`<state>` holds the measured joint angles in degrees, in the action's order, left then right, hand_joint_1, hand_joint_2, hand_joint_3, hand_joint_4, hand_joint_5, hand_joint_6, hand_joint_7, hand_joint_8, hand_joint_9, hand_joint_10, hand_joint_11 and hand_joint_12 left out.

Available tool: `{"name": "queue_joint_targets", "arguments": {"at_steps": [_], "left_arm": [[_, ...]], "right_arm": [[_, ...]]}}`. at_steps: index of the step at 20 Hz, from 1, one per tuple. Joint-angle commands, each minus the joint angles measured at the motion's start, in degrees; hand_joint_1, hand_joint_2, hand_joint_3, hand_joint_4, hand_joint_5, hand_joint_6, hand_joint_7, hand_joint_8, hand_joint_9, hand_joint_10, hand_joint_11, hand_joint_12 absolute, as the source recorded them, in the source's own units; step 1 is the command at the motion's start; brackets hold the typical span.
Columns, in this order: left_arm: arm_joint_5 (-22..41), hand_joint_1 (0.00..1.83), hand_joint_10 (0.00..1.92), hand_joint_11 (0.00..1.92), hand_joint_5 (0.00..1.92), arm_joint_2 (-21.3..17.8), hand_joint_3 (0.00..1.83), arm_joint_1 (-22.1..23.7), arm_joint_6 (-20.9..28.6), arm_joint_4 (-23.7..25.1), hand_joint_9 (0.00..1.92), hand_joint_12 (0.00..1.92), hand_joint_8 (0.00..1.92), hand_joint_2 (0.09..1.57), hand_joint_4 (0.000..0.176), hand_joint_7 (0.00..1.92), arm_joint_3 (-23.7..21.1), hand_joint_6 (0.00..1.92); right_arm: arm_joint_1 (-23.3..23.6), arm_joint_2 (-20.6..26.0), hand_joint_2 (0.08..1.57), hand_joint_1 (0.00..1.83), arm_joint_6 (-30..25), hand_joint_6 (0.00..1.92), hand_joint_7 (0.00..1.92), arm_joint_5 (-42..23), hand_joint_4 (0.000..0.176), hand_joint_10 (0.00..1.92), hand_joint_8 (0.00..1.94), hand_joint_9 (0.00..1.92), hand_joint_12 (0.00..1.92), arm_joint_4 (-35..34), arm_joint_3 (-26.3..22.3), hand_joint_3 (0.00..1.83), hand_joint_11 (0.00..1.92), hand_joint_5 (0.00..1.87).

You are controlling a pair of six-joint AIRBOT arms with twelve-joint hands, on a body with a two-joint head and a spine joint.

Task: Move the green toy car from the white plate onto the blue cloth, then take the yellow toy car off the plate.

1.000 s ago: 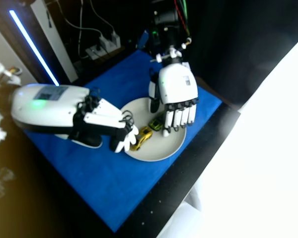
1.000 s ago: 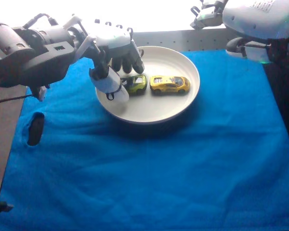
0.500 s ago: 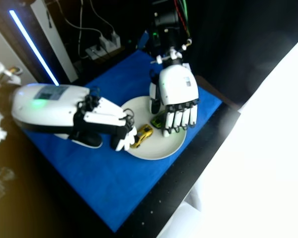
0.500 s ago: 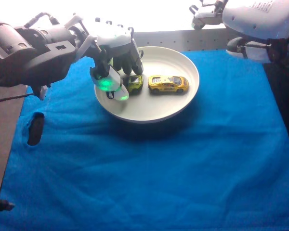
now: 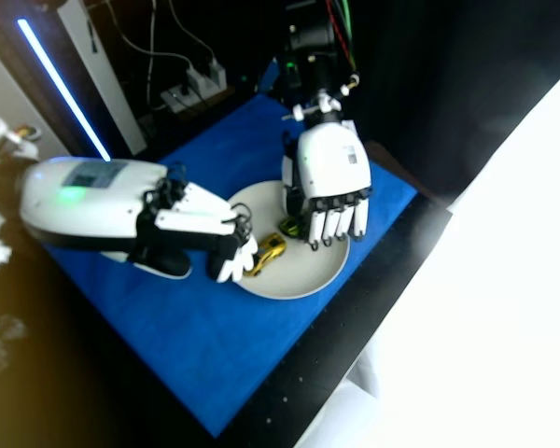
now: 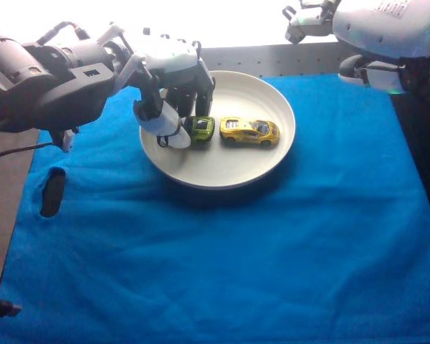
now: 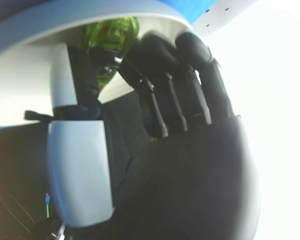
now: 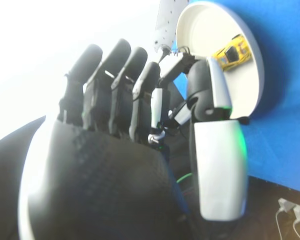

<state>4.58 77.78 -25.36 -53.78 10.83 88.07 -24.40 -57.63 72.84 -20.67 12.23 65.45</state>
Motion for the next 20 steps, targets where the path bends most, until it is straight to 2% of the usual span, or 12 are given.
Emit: {"name": "queue_joint_targets", "arguments": {"at_steps": [1,5,7,8,12,13,14,15,17,18,19,20], "left_arm": [[4.53,1.22,1.05,0.37,0.86,0.28,0.0,-0.11,0.0,-0.28,0.81,1.58,1.18,1.15,0.0,0.96,-0.03,1.07],[6.44,1.22,1.07,0.47,0.89,-0.69,0.0,-0.23,-0.02,-1.33,0.85,1.64,1.22,1.15,0.0,0.95,-1.17,0.99],[7.92,1.23,1.02,0.58,0.88,-1.64,0.0,-0.23,-0.04,-2.0,0.9,1.65,1.12,1.13,0.0,1.0,-2.21,1.01],[9.1,1.24,1.41,0.46,0.89,-2.4,0.0,-0.23,-0.15,-2.6,0.79,1.89,1.4,1.17,0.0,0.89,-2.98,0.9],[11.83,1.23,1.57,0.62,0.81,-4.58,0.0,-0.17,-3.21,-5.7,0.85,1.92,1.41,1.19,0.0,0.9,-5.4,1.0],[12.57,1.23,1.51,0.5,0.85,-5.23,0.0,-0.17,-3.21,-5.93,0.76,1.92,1.35,1.17,0.0,0.91,-6.02,1.02],[13.72,1.23,1.51,0.5,0.85,-6.1,0.0,-0.2,-3.21,-5.97,0.76,1.92,1.35,1.17,0.0,0.91,-7.08,1.02],[14.93,1.24,1.6,0.77,0.83,-7.18,0.0,-0.34,-3.21,-6.01,0.93,1.92,1.38,1.18,0.0,0.92,-8.38,0.99],[17.85,1.23,1.65,0.84,0.79,-9.73,0.0,-1.07,-3.24,-6.01,0.94,1.92,1.46,1.2,0.0,0.88,-11.48,1.02],[19.37,1.22,1.45,0.58,0.81,-11.3,0.0,-1.71,-3.26,-6.01,0.82,1.86,1.31,1.18,0.0,0.92,-13.36,1.1],[21.58,1.35,1.46,0.3,0.81,-13.52,0.0,-2.66,-3.36,-5.99,0.74,1.86,1.15,1.17,0.0,0.94,-15.96,1.16],[22.22,1.35,1.46,0.3,0.81,-14.12,0.0,-2.93,-3.42,-5.99,0.74,1.86,1.15,1.17,0.0,0.94,-16.65,1.16]], "right_arm": [[1.11,0.14,1.13,1.15,0.3,0.52,0.47,-6.68,0.0,1.18,0.76,0.32,1.88,-0.36,-0.13,0.0,0.01,0.47],[1.1,0.32,1.14,1.15,0.3,0.53,0.45,-6.75,0.0,1.2,0.8,0.31,1.89,-0.39,-0.24,0.0,0.01,0.47],[1.1,0.47,1.13,1.16,0.3,0.5,0.46,-6.85,0.0,1.16,0.76,0.34,1.86,-0.49,-0.29,0.0,0.04,0.5],[1.1,0.52,1.14,1.14,0.3,0.49,0.46,-6.91,0.0,1.18,0.77,0.33,1.86,-0.55,-0.31,0.0,0.05,0.51],[1.1,0.6,1.14,1.15,0.3,0.48,0.46,-7.0,0.0,1.18,0.75,0.36,1.85,-0.63,-0.39,0.0,0.1,0.51],[1.1,0.65,1.12,1.19,0.3,0.48,0.47,-7.03,0.0,1.22,0.76,0.34,1.88,-0.63,-0.42,0.0,0.06,0.52],[1.1,0.73,1.12,1.19,0.3,0.48,0.47,-7.07,0.0,1.22,0.76,0.34,1.88,-0.63,-0.48,0.0,0.06,0.52],[1.1,0.85,1.12,1.22,0.3,0.54,0.48,-7.1,0.0,1.22,0.78,0.36,1.88,-0.64,-0.57,0.0,0.08,0.51],[1.08,1.1,1.12,1.21,0.3,0.65,0.47,-7.14,0.0,1.24,0.81,0.35,1.88,-0.83,-0.72,0.0,0.06,0.48],[1.07,1.16,1.12,1.22,0.3,0.66,0.48,-7.15,0.0,1.22,0.79,0.36,1.87,-0.94,-0.74,0.0,0.08,0.47],[1.05,1.24,1.11,1.25,0.3,0.61,0.52,-7.15,0.0,1.24,0.77,0.36,1.89,-1.09,-0.75,0.0,0.09,0.5],[1.05,1.26,1.11,1.25,0.3,0.61,0.52,-7.15,0.0,1.24,0.77,0.36,1.89,-1.12,-0.76,0.0,0.09,0.5]]}}
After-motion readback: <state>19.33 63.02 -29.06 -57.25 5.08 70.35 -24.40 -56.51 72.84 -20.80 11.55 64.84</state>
